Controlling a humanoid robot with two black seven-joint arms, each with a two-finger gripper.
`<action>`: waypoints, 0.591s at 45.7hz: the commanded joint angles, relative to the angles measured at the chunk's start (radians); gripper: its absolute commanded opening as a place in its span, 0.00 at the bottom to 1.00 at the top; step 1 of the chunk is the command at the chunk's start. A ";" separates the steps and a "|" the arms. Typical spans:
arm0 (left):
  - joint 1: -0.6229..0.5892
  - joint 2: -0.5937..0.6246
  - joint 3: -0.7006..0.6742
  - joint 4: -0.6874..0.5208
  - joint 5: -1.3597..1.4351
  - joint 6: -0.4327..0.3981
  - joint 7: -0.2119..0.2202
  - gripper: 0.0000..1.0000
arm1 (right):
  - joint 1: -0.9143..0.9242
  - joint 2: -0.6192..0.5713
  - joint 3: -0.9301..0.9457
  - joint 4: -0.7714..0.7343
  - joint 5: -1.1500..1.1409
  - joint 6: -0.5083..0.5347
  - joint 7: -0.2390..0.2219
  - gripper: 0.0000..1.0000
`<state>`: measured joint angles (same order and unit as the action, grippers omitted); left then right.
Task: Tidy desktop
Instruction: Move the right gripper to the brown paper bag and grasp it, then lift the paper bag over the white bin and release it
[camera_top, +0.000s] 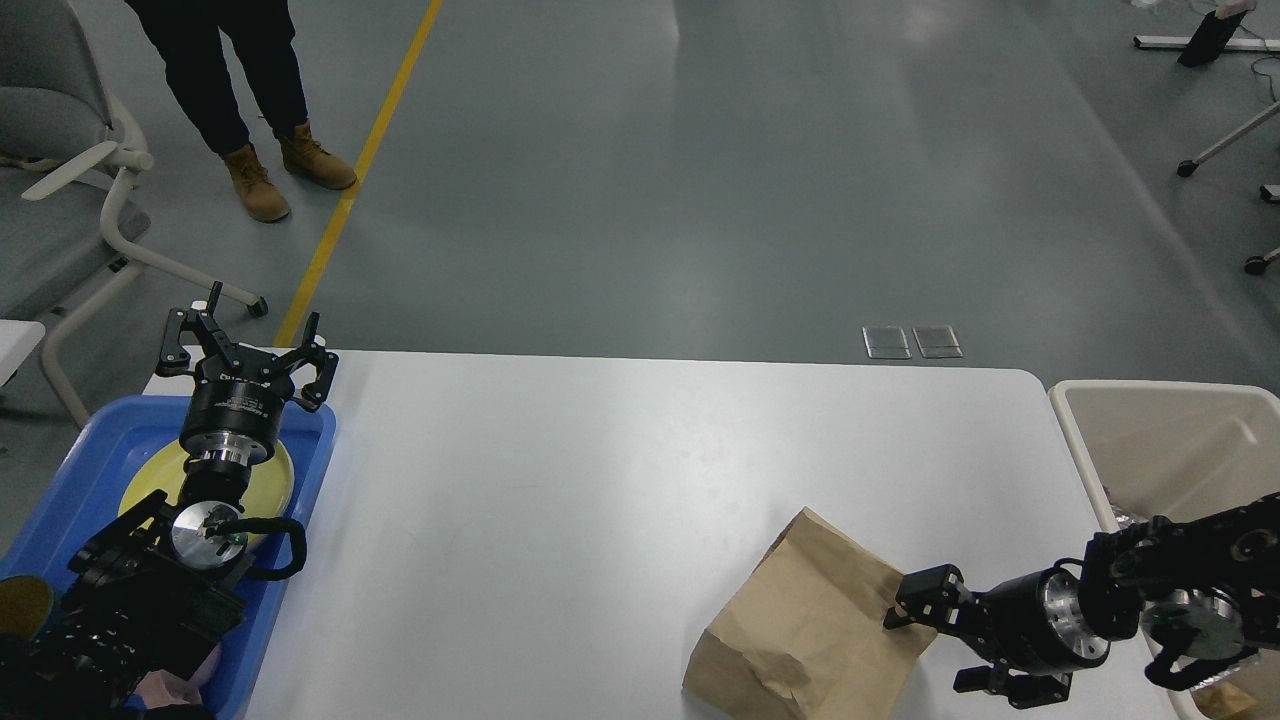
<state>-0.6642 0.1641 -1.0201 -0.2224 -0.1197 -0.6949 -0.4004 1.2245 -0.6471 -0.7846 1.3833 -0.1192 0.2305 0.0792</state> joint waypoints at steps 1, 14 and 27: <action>0.000 0.000 0.000 0.000 0.000 0.000 0.000 0.96 | -0.008 0.000 0.004 -0.001 -0.002 -0.016 0.001 0.50; 0.000 0.000 0.000 0.000 0.000 0.000 0.000 0.96 | 0.015 -0.009 0.005 -0.001 -0.003 -0.011 0.005 0.00; 0.000 0.000 0.000 0.000 0.000 0.000 0.000 0.96 | 0.096 -0.075 0.082 -0.010 0.000 -0.011 0.008 0.00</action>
<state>-0.6642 0.1641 -1.0201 -0.2224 -0.1197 -0.6949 -0.4004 1.2828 -0.6782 -0.7268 1.3734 -0.1206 0.2166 0.0845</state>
